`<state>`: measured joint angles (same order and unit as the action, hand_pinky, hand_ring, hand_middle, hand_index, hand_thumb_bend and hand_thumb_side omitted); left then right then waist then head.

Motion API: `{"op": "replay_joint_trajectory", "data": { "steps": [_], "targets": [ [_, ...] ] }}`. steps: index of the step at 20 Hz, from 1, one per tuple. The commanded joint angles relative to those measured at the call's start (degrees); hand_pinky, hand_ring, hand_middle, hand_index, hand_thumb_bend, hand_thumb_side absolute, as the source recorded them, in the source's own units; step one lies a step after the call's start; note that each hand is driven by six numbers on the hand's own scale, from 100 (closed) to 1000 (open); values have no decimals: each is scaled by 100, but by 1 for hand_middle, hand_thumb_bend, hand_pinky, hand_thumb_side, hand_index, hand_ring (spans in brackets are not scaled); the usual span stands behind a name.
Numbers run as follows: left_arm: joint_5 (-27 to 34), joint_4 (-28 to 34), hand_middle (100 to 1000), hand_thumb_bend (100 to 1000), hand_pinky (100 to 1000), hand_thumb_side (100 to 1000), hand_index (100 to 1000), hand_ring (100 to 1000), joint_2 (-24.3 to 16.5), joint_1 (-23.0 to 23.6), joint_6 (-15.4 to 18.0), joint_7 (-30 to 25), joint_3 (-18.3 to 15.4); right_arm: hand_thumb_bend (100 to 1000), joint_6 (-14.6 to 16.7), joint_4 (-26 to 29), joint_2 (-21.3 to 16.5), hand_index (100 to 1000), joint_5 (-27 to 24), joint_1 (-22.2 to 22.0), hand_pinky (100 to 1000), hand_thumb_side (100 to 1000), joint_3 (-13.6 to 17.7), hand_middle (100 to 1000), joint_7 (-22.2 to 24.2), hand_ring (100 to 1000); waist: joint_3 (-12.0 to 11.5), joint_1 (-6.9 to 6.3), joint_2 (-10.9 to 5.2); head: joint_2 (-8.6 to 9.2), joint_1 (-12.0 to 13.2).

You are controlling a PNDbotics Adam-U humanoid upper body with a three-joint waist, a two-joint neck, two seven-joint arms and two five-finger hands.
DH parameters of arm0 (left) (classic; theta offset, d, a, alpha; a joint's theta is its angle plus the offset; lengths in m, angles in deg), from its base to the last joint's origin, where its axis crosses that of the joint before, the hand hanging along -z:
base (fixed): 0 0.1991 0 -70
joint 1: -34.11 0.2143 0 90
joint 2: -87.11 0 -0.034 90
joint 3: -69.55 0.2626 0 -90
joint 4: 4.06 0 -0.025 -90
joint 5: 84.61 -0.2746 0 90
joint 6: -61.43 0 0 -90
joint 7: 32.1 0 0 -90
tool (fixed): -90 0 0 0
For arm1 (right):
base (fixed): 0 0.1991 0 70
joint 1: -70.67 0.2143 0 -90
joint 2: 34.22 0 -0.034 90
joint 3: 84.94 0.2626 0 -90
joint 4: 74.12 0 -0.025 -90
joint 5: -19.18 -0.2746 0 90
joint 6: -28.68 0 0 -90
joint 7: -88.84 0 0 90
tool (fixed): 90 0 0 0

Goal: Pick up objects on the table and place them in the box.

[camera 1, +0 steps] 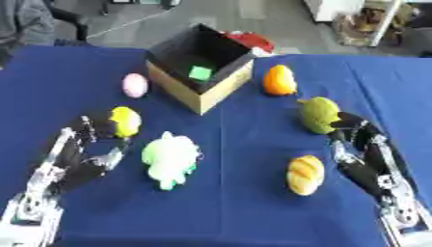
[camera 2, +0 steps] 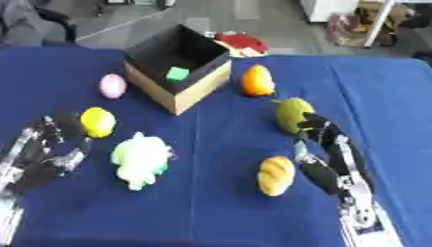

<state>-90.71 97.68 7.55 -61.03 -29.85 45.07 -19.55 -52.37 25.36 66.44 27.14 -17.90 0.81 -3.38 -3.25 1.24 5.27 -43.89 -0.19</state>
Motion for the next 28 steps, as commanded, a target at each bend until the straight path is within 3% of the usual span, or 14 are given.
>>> {"op": "replay_joint_trajectory", "data": {
  "steps": [1,9,13,18,21,25,28],
  "targets": [
    [-2,87,638,357,779,131,783,714,-40,-63,5,8,-25,100,8,83,-41,822,-13,21,828,185,19,670,-26,664,-6,13,-100,-23,-13],
    [-34,97,637,355,779,130,783,714,-150,-117,7,21,-32,100,6,81,-44,823,-14,25,828,187,14,670,-23,665,1,-2,-103,-23,-2],
    [-98,110,640,354,781,110,787,715,-741,-439,-4,6,15,100,3,67,-78,823,-2,1,828,186,17,670,-25,664,11,-49,-132,-23,-11],
    [-372,-178,653,390,788,100,796,721,-2205,-1344,-29,-71,308,100,8,52,-125,823,13,-30,829,189,-7,669,-7,664,72,-138,-172,-23,4],
    [-622,-660,662,410,789,100,799,722,-2810,-2031,-86,-234,549,100,8,46,-151,823,12,-35,829,190,-23,669,3,664,115,-163,-185,-23,26],
    [-1370,-1644,689,450,797,100,811,729,-3162,-3029,-38,-615,926,100,12,39,-174,823,5,-44,829,189,-50,669,32,664,183,-160,-197,-23,77],
    [-2249,-2627,706,477,802,100,823,732,-3029,-3738,199,-914,1144,100,10,36,-186,823,-8,-43,828,190,-63,669,41,664,226,-143,-197,-23,115]
  ]
}}
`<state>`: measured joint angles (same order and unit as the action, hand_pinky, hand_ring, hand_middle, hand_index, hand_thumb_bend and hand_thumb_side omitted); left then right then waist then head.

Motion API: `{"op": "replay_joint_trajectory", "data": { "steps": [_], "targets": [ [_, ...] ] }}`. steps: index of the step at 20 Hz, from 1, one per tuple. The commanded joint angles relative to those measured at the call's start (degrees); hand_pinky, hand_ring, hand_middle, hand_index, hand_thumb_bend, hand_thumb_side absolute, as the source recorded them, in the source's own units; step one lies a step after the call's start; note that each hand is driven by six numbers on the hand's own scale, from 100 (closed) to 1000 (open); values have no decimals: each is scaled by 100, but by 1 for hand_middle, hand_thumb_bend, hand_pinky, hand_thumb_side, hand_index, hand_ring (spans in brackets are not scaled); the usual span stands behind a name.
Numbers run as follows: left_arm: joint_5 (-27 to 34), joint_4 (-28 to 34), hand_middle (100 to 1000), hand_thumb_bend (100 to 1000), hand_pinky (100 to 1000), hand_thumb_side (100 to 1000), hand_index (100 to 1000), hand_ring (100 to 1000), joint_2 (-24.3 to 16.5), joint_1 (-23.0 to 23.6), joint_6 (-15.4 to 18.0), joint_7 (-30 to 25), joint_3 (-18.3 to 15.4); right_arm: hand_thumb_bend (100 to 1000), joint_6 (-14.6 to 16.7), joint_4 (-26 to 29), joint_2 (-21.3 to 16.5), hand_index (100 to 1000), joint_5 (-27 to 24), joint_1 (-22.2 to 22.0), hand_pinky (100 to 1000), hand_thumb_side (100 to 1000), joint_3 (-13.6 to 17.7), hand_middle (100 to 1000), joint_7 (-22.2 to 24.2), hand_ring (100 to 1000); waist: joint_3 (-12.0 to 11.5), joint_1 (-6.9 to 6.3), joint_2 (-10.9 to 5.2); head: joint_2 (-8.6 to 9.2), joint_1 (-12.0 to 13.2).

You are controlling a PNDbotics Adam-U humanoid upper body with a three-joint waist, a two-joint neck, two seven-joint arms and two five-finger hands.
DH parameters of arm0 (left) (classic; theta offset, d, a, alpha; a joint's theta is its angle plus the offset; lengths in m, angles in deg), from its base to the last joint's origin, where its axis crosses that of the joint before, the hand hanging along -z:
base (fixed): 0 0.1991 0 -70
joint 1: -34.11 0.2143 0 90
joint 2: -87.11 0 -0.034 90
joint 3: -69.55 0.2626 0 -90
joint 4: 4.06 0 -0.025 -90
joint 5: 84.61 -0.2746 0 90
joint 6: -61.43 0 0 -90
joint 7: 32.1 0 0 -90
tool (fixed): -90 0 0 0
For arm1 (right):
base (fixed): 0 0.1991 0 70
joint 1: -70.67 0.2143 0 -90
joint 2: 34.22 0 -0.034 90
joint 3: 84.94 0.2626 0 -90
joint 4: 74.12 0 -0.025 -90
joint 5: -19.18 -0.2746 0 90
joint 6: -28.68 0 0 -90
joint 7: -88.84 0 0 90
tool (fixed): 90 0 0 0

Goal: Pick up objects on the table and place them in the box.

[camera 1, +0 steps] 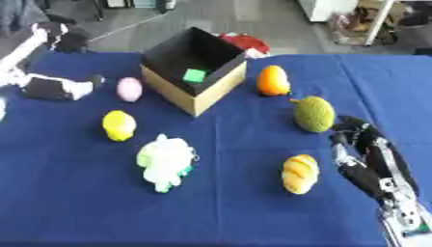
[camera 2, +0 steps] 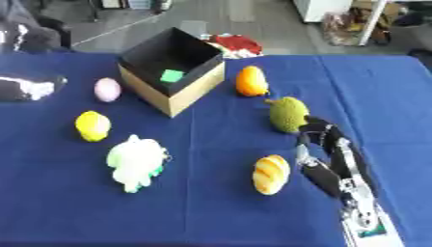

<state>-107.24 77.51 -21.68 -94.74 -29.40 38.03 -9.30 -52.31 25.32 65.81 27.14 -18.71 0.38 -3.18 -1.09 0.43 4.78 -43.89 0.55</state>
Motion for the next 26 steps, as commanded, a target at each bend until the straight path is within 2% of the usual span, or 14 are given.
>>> {"op": "replay_joint_trajectory", "data": {
  "steps": [1,6,10,14,18,22,26],
  "targets": [
    [-924,-954,709,482,803,100,827,732,4,-570,272,-287,162,100,5,41,-124,823,-15,41,828,191,-27,669,27,664,23,-58,-145,-23,49],
    [-2280,-2459,727,494,812,100,831,737,678,-1256,941,-677,104,100,4,40,-117,823,-39,54,828,192,-54,668,56,664,88,-25,-122,-23,82],
    [-3104,-3375,728,495,812,100,831,724,1128,-1544,1178,-777,-184,100,1,47,-115,823,-54,86,828,193,-61,668,61,664,166,-2,-77,-23,134],
    [-3825,-3902,727,505,809,100,830,724,1352,-1651,1070,-546,-483,100,3,54,-110,823,-68,121,828,194,-75,668,76,663,256,10,-19,-23,194],
    [-4301,-4159,721,511,805,100,828,719,1422,-1722,778,-25,-717,100,4,61,-113,823,-81,162,828,195,-85,668,85,663,344,7,51,-23,242],
    [-4526,-4290,709,499,798,100,825,706,1429,-1755,476,539,-878,100,3,67,-121,822,-89,194,828,196,-88,668,90,663,408,10,115,-23,258],
    [-4584,-4392,704,489,794,100,823,700,1425,-1776,292,884,-957,100,0,77,-135,822,-97,246,828,200,-94,668,91,663,464,10,193,-23,281]
  ]
}}
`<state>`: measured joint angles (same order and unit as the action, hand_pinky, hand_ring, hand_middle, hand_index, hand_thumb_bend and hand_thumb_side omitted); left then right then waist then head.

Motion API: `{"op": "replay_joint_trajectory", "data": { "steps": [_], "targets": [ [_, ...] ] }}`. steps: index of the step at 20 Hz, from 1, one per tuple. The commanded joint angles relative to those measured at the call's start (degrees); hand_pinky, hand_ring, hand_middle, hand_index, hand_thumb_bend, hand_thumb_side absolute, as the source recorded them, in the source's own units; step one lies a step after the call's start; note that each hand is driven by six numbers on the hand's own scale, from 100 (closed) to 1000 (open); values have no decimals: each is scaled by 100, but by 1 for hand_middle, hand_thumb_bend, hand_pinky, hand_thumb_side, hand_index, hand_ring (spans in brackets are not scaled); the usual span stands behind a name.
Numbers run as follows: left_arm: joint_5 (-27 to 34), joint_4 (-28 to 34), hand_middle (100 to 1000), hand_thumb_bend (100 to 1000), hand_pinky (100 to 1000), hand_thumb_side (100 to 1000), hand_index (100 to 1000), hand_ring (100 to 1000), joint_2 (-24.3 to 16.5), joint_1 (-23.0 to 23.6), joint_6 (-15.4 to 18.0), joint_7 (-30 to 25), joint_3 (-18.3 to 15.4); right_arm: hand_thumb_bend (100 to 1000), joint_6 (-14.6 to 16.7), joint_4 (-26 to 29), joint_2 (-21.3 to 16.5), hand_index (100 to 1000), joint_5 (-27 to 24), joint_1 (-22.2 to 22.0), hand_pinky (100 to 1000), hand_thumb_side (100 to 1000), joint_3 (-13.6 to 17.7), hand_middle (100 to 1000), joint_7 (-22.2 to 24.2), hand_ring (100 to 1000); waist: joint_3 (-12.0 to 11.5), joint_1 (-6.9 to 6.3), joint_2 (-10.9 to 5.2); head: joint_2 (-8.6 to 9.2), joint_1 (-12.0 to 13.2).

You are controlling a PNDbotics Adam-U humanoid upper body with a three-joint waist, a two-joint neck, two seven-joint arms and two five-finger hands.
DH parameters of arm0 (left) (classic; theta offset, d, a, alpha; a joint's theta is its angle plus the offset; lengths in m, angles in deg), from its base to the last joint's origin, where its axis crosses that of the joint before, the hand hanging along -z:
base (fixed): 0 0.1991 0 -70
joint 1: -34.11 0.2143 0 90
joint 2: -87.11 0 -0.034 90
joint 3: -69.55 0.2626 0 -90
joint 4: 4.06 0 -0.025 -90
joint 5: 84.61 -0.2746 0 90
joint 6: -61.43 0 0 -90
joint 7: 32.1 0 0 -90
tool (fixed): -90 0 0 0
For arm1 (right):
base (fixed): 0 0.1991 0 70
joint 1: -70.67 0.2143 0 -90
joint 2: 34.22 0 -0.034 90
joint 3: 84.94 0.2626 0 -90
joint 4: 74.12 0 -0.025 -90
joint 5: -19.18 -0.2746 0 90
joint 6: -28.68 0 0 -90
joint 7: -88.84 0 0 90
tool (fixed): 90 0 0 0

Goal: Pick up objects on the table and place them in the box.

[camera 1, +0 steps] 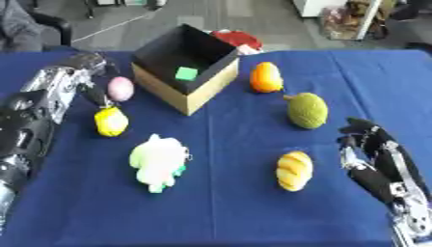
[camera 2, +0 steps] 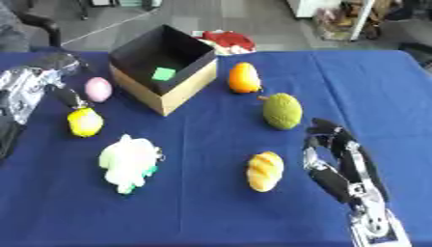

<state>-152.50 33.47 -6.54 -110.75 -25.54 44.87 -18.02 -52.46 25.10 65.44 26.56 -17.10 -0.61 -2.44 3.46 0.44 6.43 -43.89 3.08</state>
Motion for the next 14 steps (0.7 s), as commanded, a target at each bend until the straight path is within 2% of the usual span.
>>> {"op": "replay_joint_trajectory", "data": {
  "steps": [1,8,14],
  "targets": [
    [-67,-4,700,487,792,100,821,696,-91,-185,-122,249,-95,100,16,103,-101,822,-41,101,827,200,2,668,19,663,26,7,55,-22,39],
    [-111,-94,690,474,785,100,810,686,-81,-220,-265,427,-160,100,17,131,-125,822,-60,220,827,201,-23,668,45,663,172,-5,227,-22,178],
    [-230,-159,584,405,738,100,726,601,-56,-192,-368,566,-180,100,17,141,-125,822,-61,262,827,199,-24,668,54,663,235,-22,284,-14,273]
  ]
}}
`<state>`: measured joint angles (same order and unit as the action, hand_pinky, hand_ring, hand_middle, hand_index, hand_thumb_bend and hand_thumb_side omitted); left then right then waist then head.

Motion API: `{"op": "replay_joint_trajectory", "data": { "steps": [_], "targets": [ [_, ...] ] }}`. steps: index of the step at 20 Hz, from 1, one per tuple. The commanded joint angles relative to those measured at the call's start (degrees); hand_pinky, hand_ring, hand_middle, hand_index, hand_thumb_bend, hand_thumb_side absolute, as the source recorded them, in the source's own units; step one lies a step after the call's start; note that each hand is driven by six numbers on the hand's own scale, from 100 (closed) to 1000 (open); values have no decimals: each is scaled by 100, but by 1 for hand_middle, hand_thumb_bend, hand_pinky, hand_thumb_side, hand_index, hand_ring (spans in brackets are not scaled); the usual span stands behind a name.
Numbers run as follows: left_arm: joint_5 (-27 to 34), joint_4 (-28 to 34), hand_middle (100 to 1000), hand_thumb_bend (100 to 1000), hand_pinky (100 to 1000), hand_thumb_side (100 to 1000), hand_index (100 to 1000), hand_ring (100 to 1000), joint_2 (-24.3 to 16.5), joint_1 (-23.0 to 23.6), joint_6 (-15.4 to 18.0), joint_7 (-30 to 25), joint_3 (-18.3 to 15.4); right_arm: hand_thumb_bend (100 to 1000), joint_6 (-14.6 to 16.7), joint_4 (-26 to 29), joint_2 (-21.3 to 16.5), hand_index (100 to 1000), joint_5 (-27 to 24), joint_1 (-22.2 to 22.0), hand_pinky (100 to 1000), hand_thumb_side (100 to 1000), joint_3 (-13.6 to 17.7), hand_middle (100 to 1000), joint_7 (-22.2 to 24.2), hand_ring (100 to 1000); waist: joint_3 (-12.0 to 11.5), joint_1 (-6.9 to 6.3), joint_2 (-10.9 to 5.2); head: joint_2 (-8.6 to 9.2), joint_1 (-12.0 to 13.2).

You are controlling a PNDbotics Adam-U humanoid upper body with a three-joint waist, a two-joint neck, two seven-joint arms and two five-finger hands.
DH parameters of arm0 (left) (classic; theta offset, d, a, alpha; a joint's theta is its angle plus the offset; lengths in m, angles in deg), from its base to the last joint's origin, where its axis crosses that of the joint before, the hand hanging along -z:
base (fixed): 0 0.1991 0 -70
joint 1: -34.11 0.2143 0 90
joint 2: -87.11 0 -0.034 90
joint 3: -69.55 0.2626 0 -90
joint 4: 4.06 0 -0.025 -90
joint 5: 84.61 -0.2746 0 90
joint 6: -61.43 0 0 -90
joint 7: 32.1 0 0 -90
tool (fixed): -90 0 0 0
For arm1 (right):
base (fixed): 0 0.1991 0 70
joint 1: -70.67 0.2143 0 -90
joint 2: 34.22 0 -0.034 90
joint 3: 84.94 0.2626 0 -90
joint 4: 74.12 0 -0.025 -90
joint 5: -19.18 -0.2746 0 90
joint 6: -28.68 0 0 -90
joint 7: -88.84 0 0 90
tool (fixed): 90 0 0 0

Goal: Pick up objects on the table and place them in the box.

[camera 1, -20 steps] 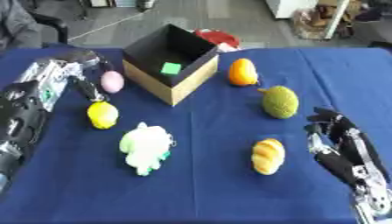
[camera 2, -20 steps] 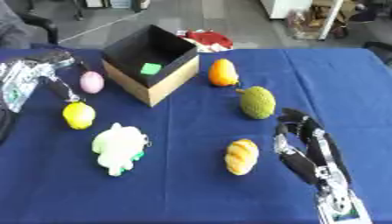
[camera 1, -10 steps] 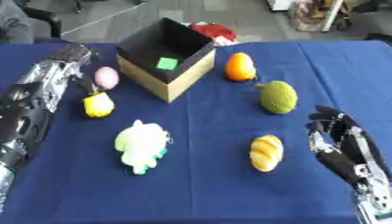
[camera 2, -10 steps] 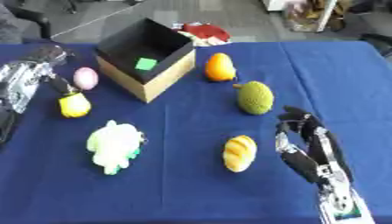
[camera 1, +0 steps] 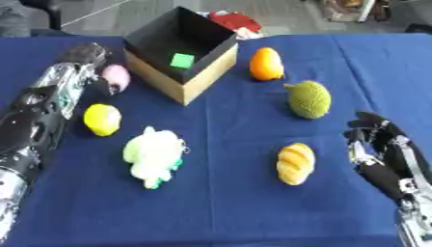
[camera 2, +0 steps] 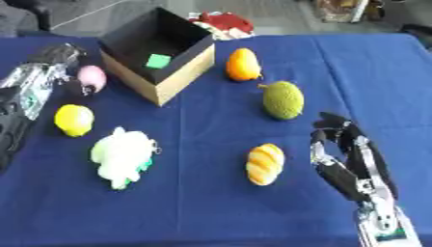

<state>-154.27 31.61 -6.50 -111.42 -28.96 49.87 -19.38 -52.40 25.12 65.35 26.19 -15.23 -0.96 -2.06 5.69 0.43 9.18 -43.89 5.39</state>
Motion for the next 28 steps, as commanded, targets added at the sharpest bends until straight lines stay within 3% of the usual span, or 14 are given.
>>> {"op": "replay_joint_trajectory", "data": {
  "steps": [1,5,14,15,16,17,23,25,28],
  "targets": [
    [-67,27,550,390,717,100,696,574,-60,-121,-21,78,-41,100,11,141,-114,822,-23,76,827,200,13,668,14,663,15,-22,9,-17,46],
    [38,279,456,362,667,100,587,497,-146,-189,78,149,-24,100,6,138,-114,822,-7,62,826,200,45,668,-11,663,-7,-42,-3,-22,14],
    [654,1609,442,370,676,100,569,489,-529,-447,448,-19,325,100,-4,116,-163,821,61,3,826,200,94,668,-78,663,-71,-155,-106,-22,-101],
    [687,1669,444,368,678,100,572,490,-500,-483,437,-28,342,100,-2,115,-163,821,60,1,826,200,90,668,-76,663,-62,-158,-111,-22,-94],
    [709,1688,454,487,683,100,585,499,-423,-517,424,-17,360,100,-1,113,-158,821,59,2,826,202,81,668,-69,663,-39,-161,-116,-22,-84],
    [707,1668,461,371,688,100,593,504,-333,-541,421,5,388,100,1,111,-150,821,57,8,826,201,72,668,-61,663,-12,-162,-119,-22,-74],
    [380,1286,506,407,712,100,652,546,221,-562,449,178,464,100,6,104,-114,821,30,64,825,203,24,668,-16,663,157,-131,-99,-9,2],
    [247,1200,606,553,748,196,755,626,339,-558,486,238,489,100,5,103,-113,821,23,70,825,204,19,668,-9,663,193,-128,-85,6,11],
    [138,1202,675,677,772,334,846,683,374,-537,547,310,512,100,5,101,-113,821,22,69,825,203,25,668,-9,663,209,-122,-81,25,-22]
  ]
}}
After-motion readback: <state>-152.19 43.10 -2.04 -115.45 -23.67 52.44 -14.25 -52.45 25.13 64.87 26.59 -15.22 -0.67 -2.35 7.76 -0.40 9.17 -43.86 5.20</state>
